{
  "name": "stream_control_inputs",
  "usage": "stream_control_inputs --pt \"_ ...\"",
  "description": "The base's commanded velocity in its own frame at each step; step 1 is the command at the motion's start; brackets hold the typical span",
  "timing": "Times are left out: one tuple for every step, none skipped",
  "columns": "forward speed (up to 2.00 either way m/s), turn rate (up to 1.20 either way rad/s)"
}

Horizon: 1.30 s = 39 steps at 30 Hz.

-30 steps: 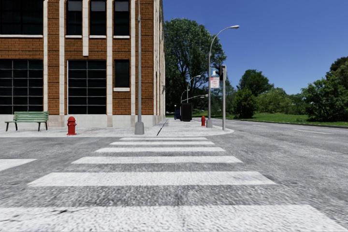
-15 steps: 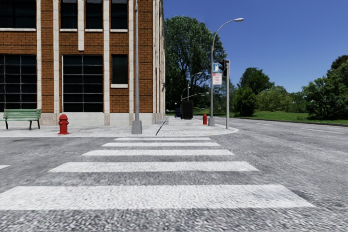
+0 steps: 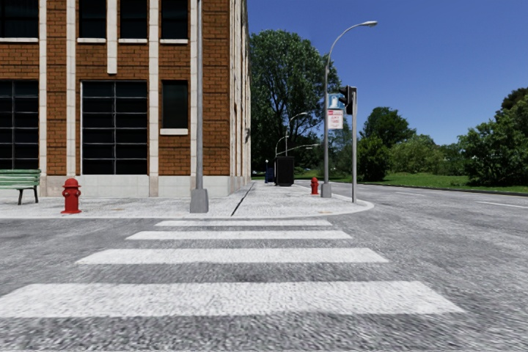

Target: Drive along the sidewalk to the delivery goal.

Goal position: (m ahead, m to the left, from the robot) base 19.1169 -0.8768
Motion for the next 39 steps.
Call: stream_control_inputs --pt "2.00 0.00" --pt "2.00 0.00" --pt "2.00 0.00" --pt "2.00 0.00" --pt "2.00 0.00" --pt "2.00 0.00" --pt "2.00 0.00" --pt "2.00 0.00" --pt "2.00 0.00" --pt "2.00 0.00" --pt "2.00 0.00" --pt "2.00 0.00" --pt "2.00 0.00" --pt "2.00 0.00" --pt "2.00 0.00" --pt "2.00 0.00" --pt "2.00 0.00" --pt "2.00 0.00" --pt "2.00 0.00" --pt "2.00 0.00" --pt "2.00 0.00" --pt "2.00 0.00" --pt "2.00 0.00" --pt "2.00 0.00" --pt "2.00 0.00" --pt "2.00 0.00" --pt "2.00 0.00" --pt "2.00 0.00" --pt "2.00 0.00" --pt "2.00 0.00" --pt "2.00 0.00" --pt "2.00 0.00" --pt "2.00 0.00" --pt "2.00 0.00" --pt "2.00 0.00" --pt "2.00 0.00" --pt "2.00 0.00" --pt "2.00 0.00" --pt "2.00 0.00"
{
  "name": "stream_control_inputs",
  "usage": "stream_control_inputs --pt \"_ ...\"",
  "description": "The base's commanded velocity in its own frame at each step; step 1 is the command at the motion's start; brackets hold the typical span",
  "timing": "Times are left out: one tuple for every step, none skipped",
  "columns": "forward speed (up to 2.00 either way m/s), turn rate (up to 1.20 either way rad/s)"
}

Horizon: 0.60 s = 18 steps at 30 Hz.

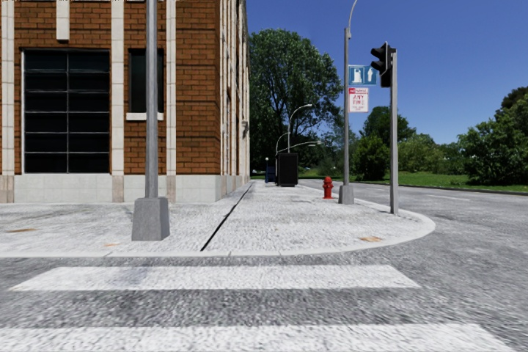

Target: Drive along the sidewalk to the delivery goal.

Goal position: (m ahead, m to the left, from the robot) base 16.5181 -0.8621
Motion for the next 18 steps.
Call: stream_control_inputs --pt "2.00 0.00" --pt "2.00 0.00" --pt "2.00 0.00" --pt "2.00 0.00" --pt "2.00 0.00" --pt "2.00 0.00" --pt "2.00 0.00" --pt "2.00 0.00" --pt "2.00 0.00" --pt "2.00 0.00" --pt "2.00 0.00" --pt "2.00 -0.07" --pt "2.00 -0.07" --pt "2.00 -0.15" --pt "2.00 -0.20" --pt "2.00 -0.22" --pt "2.00 -0.22" --pt "2.00 -0.22"
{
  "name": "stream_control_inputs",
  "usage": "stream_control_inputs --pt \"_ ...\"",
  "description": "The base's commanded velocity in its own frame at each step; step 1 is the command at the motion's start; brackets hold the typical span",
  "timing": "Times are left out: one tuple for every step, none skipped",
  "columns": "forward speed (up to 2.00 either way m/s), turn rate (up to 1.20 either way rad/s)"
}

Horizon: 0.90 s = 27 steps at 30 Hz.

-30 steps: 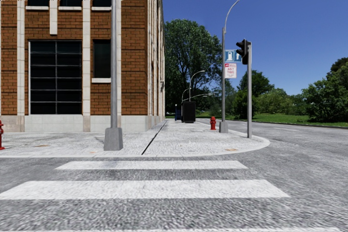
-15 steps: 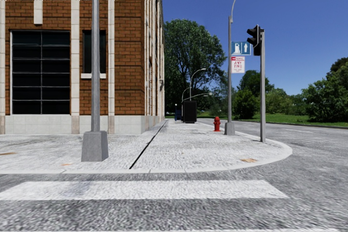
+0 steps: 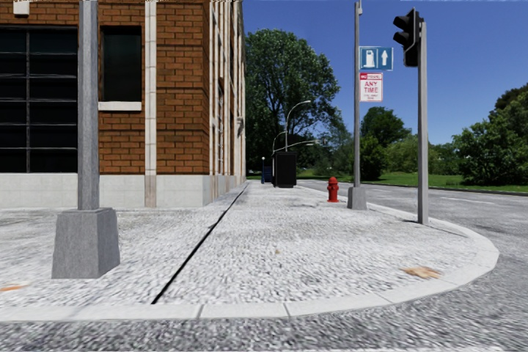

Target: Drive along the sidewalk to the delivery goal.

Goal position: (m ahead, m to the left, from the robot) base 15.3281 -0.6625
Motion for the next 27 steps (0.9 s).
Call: stream_control_inputs --pt "2.00 -0.22" --pt "2.00 -0.22" --pt "2.00 -0.22" --pt "2.00 -0.22" --pt "2.00 -0.22" --pt "2.00 -0.22" --pt "2.00 -0.22" --pt "2.00 -0.22" --pt "2.00 -0.22" --pt "2.00 -0.07" --pt "2.00 0.00" --pt "2.00 0.00" --pt "2.00 0.00" --pt "2.00 0.00" --pt "2.00 0.00" --pt "2.00 0.00" --pt "1.97 0.00" --pt "1.92 0.00" --pt "1.71 0.00" --pt "1.71 0.00" --pt "1.54 0.00" --pt "1.42 0.00" --pt "1.38 0.00" --pt "1.38 0.00" --pt "1.36 0.00" --pt "1.36 0.00" --pt "1.36 0.00"
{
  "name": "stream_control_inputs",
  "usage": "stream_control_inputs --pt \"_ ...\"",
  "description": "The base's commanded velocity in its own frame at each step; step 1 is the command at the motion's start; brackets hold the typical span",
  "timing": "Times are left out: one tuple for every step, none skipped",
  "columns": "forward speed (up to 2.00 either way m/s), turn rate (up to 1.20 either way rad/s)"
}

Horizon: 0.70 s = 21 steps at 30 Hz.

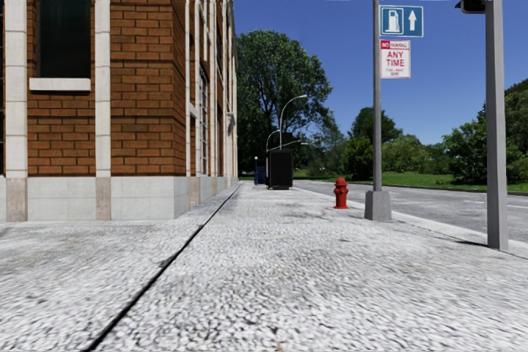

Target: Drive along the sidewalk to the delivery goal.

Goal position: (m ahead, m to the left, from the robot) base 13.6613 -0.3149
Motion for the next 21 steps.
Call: stream_control_inputs --pt "1.36 0.00" --pt "1.36 0.00" --pt "1.36 0.00" --pt "1.36 0.00" --pt "1.37 0.00" --pt "1.37 0.00" --pt "1.39 0.00" --pt "1.46 0.00" --pt "1.49 0.00" --pt "1.49 0.00" --pt "1.51 0.00" --pt "1.53 0.00" --pt "1.53 0.00" --pt "1.53 0.00" --pt "1.54 0.00" --pt "1.54 0.00" --pt "1.54 0.00" --pt "1.54 0.00" --pt "1.54 0.00" --pt "1.54 0.00" --pt "1.54 0.00"
